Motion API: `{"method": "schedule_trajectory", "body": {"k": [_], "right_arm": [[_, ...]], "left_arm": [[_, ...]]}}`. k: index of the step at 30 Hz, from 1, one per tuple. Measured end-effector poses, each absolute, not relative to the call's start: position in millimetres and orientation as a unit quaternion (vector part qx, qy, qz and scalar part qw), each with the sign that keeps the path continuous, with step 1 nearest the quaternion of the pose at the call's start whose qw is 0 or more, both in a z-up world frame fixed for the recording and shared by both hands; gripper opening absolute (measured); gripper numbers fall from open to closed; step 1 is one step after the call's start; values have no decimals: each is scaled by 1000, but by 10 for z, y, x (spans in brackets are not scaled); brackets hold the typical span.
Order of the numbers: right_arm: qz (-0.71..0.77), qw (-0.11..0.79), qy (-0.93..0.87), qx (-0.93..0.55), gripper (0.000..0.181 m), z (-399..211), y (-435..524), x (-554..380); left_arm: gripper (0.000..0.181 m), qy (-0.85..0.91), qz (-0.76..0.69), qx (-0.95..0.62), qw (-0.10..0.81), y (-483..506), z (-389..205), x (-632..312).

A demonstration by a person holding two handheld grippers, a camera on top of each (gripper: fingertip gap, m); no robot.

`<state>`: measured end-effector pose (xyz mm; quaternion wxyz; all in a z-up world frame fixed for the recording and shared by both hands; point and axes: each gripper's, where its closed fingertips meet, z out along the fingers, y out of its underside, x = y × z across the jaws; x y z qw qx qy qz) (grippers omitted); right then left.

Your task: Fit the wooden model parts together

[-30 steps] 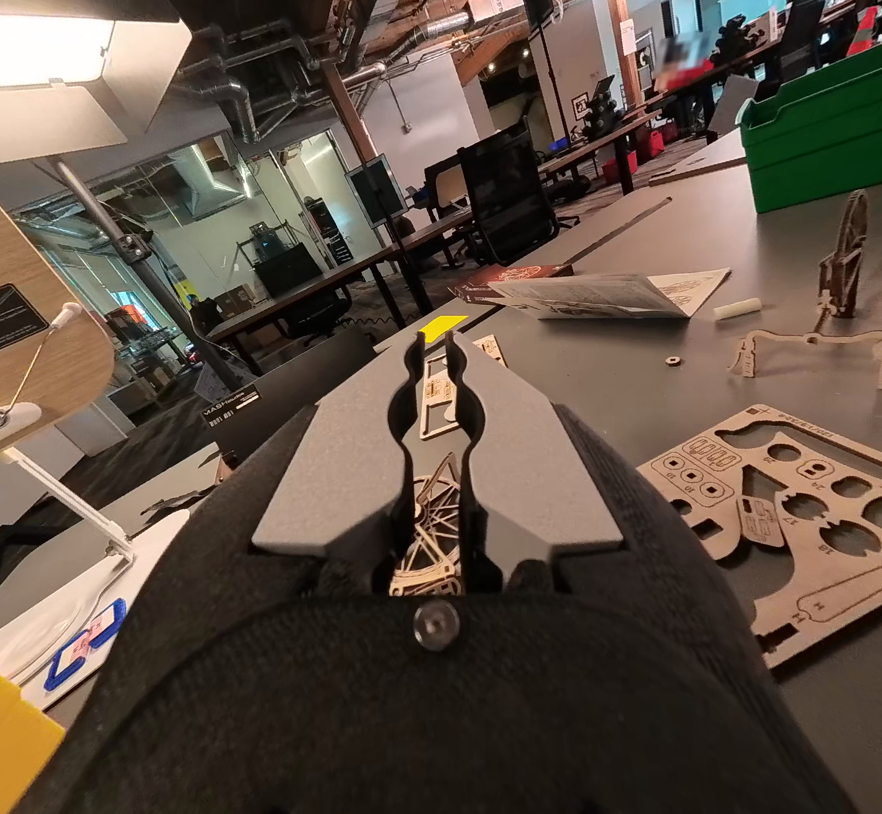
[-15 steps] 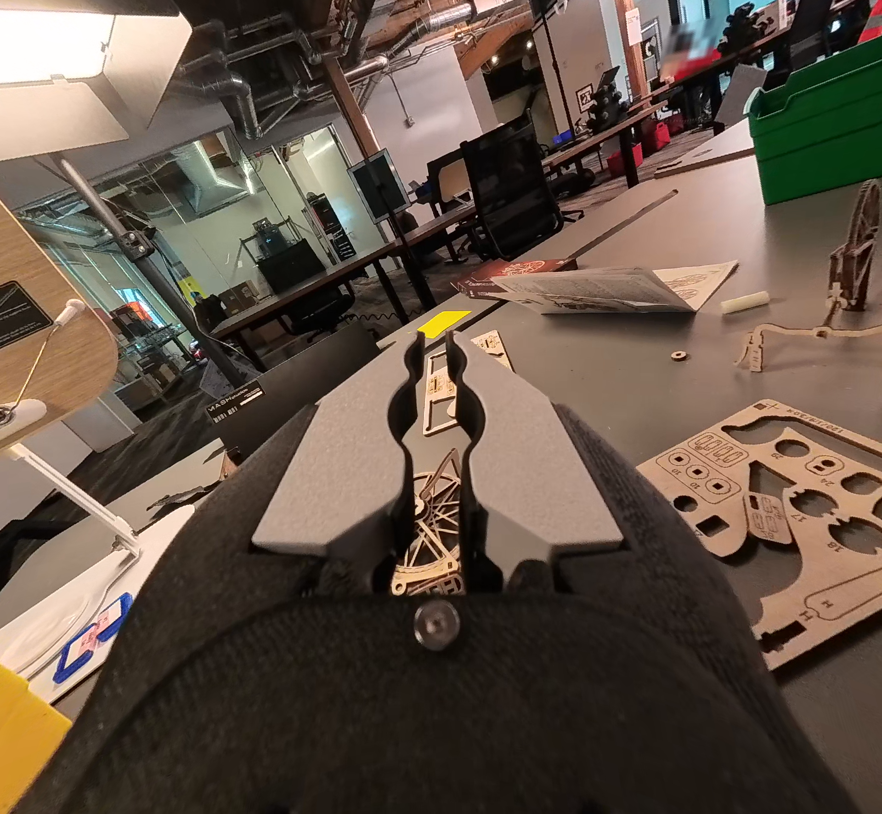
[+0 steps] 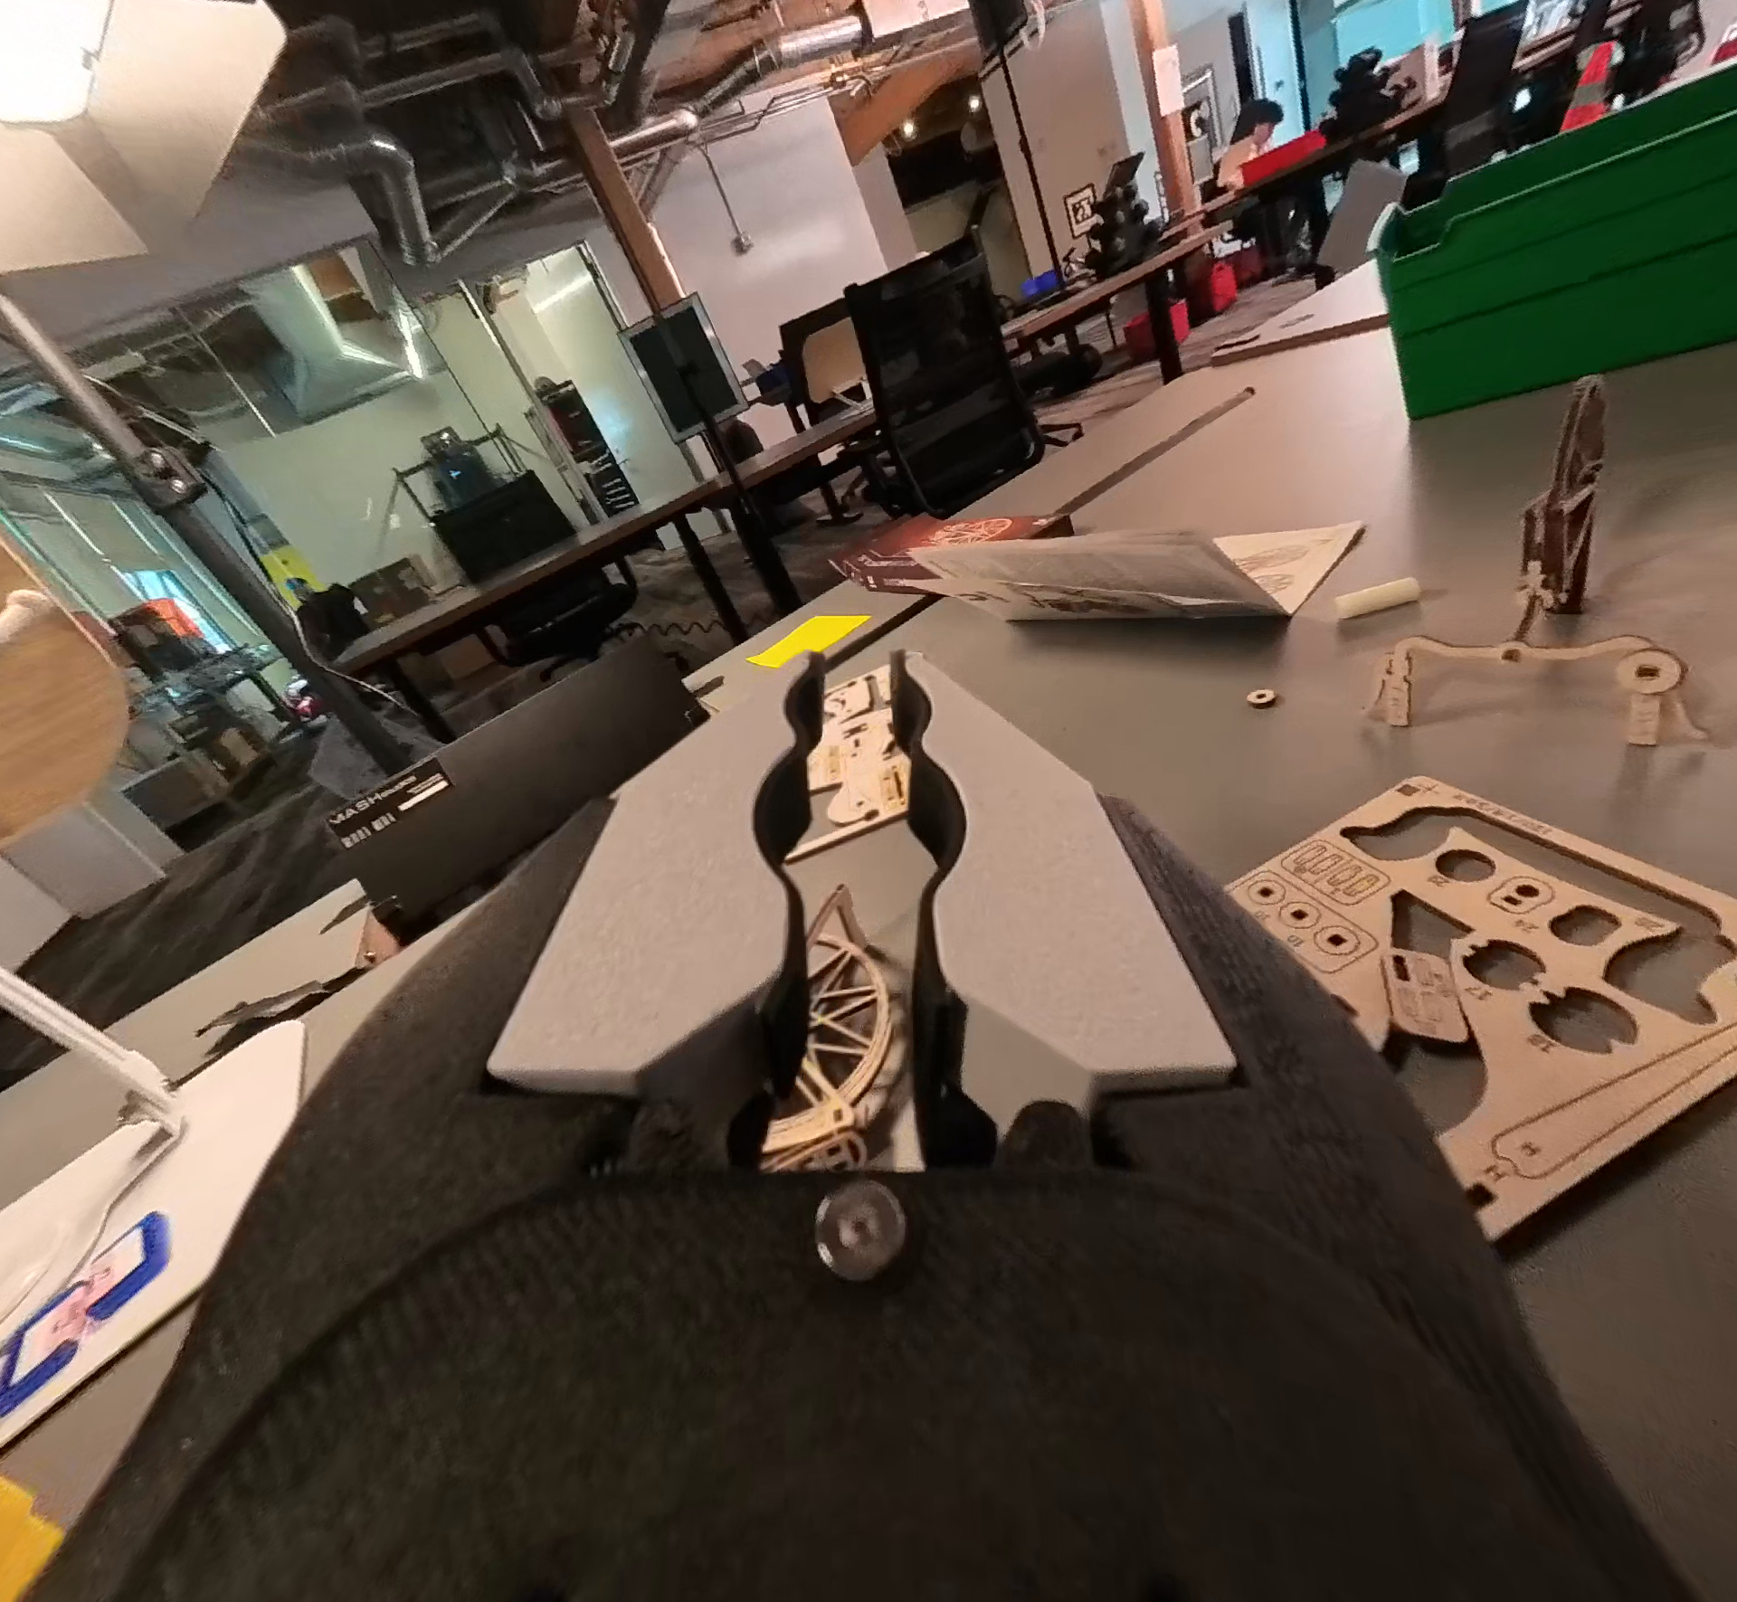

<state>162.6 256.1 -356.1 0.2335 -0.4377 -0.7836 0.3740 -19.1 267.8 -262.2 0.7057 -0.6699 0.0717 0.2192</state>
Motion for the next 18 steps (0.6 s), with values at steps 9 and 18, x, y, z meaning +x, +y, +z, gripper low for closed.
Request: {"method": "schedule_trajectory", "body": {"k": [9,18], "right_arm": [[201,258,-887,-327,57,-3182,3589,1528],[199,88,-928,-303,30,-3454,3836,1455]], "left_arm": [[18,126,185,-684,695,2654,-2661,106],[36,257,-25,-751,607,2459,-2888,1211]]}}
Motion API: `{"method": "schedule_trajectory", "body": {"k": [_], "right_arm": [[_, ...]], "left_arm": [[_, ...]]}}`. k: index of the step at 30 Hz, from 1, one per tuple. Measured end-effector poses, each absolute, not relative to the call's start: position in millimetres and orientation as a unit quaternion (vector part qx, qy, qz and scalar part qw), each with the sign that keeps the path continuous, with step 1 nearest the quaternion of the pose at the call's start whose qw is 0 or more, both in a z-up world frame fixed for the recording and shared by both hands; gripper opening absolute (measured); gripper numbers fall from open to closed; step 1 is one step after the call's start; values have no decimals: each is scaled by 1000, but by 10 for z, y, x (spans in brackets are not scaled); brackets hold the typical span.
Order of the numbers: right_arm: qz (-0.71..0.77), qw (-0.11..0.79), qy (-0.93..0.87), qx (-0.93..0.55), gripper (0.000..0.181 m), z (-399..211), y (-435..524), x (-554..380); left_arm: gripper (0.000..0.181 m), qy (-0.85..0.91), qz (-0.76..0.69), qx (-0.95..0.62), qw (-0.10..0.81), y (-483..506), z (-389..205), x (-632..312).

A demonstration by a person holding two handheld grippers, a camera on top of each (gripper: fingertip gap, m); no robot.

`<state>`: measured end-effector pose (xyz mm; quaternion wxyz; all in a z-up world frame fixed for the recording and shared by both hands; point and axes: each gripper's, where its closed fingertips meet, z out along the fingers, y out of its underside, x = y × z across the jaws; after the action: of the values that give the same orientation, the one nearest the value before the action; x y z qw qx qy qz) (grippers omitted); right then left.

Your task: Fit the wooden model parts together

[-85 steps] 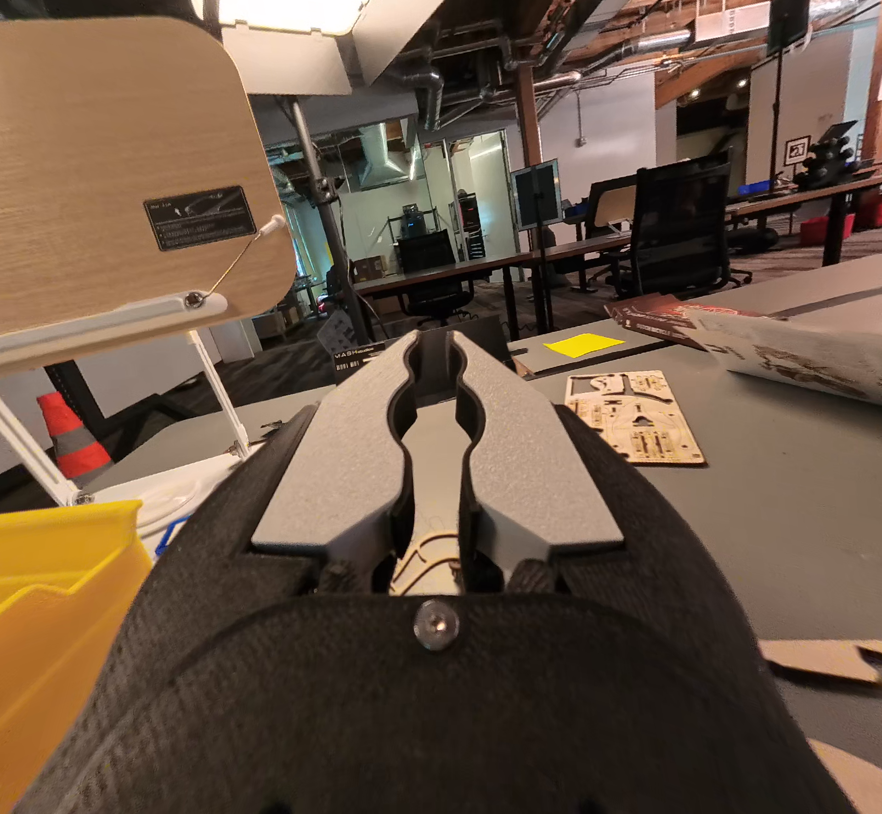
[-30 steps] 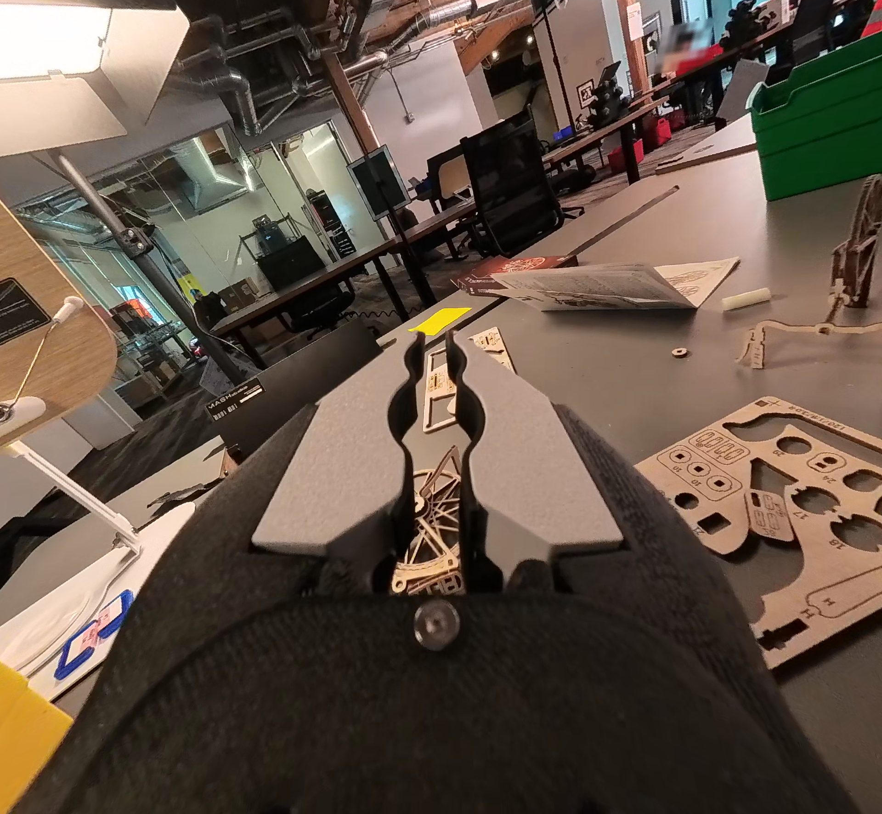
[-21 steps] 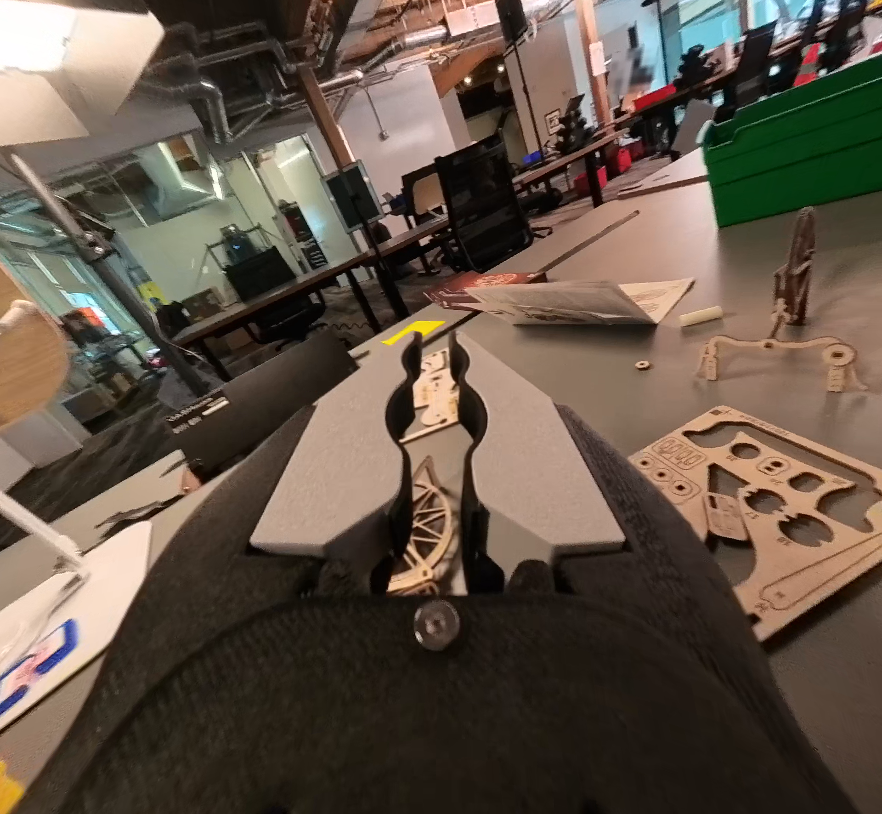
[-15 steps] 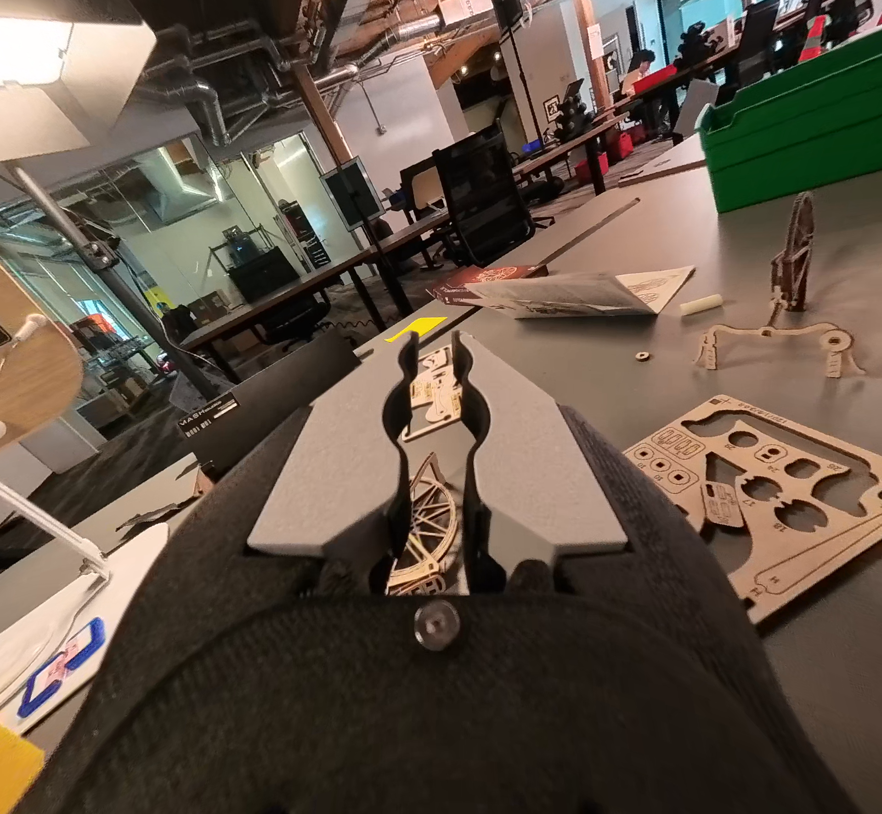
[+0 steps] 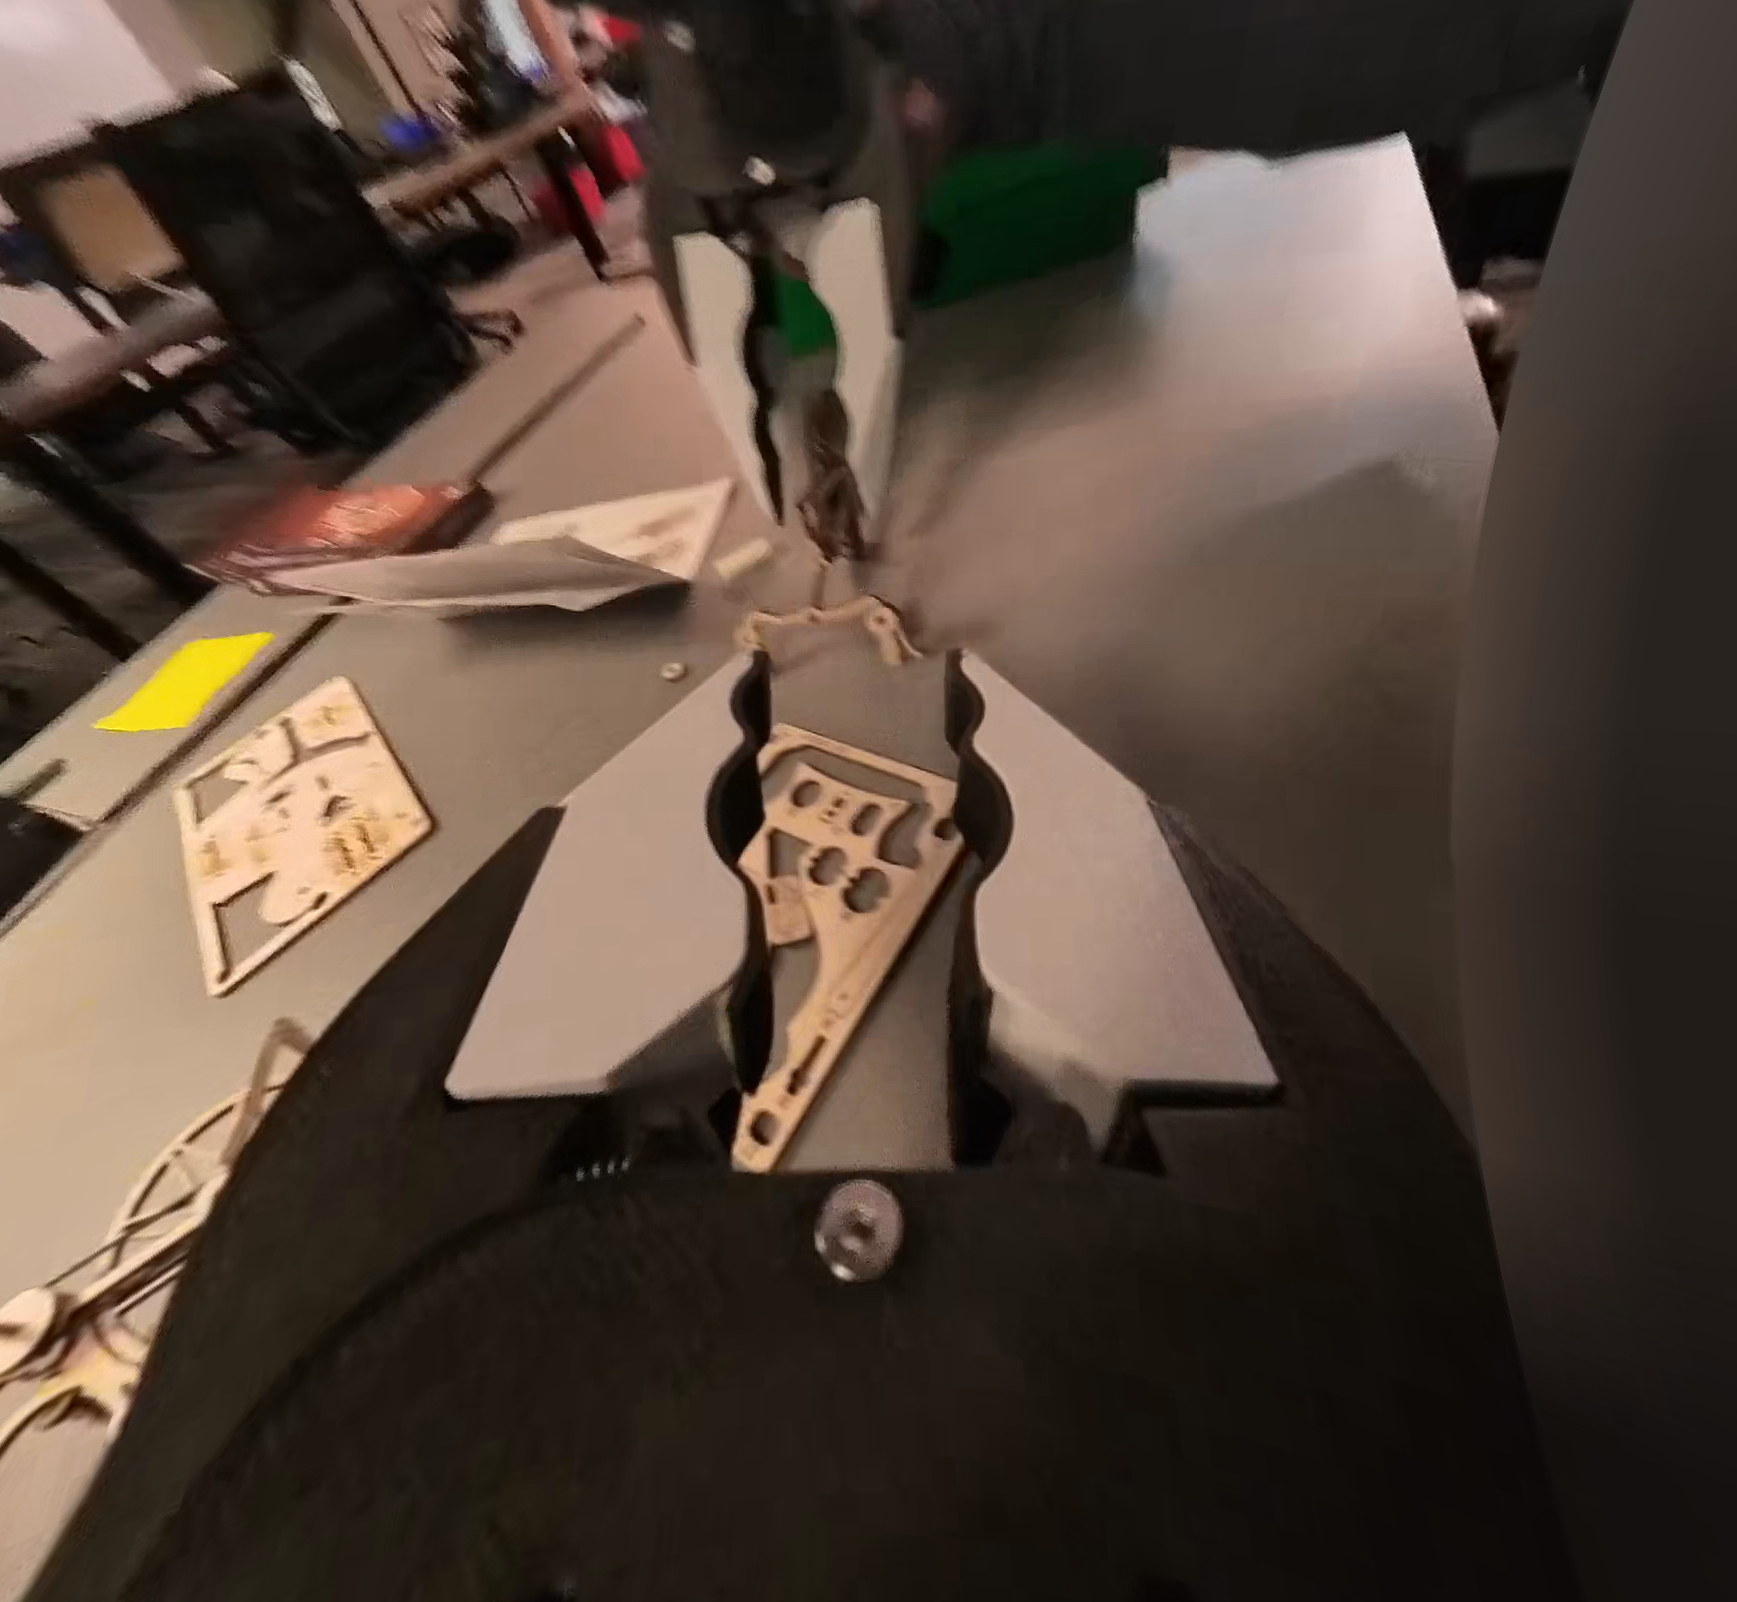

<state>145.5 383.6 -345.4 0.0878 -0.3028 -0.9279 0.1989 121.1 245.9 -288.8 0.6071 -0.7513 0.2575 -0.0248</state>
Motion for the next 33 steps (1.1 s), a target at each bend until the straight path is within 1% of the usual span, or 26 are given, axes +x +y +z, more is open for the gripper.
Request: {"method": "schedule_trajectory", "body": {"k": [2,6,8,11,13,15,18,20,21,25,28,33], "right_arm": [[204,66,-930,-297,25,-3473,3797,1462],[183,45,-939,-288,21,-3586,3810,1506],[184,36,-941,-283,8,-3616,3797,1529],[201,26,-939,-279,8,-3575,3755,1556],[220,34,-936,-273,8,-3434,3689,1551],[236,51,-932,-270,8,-3190,3587,1542],[242,106,-927,-267,8,-2762,3430,1526],[255,146,-920,-257,8,-2488,3289,1557],[265,167,-915,-253,8,-2366,3223,1578],[273,229,-906,-227,8,-2054,3138,1710],[272,277,-886,-253,8,-1899,3354,1749],[283,320,-848,-315,8,-1744,3785,1766]], "left_arm": [[36,275,-35,-762,585,2470,-2950,1365],[36,280,-61,-762,581,2549,-2969,1546],[36,271,-65,-765,581,2599,-3003,1541],[36,254,-76,-764,589,2641,-3021,1519],[36,249,-85,-762,592,2634,-3002,1518],[35,255,-88,-767,582,2616,-2988,1518],[32,290,-90,-789,534,2584,-3016,1538],[21,333,-101,-804,483,2540,-3080,1601],[19,354,-105,-810,455,2523,-3125,1628],[21,417,-118,-840,327,2444,-3364,1729],[21,440,-119,-855,245,2370,-3381,1832],[22,424,-78,-869,241,2402,-2961,2043]]}}
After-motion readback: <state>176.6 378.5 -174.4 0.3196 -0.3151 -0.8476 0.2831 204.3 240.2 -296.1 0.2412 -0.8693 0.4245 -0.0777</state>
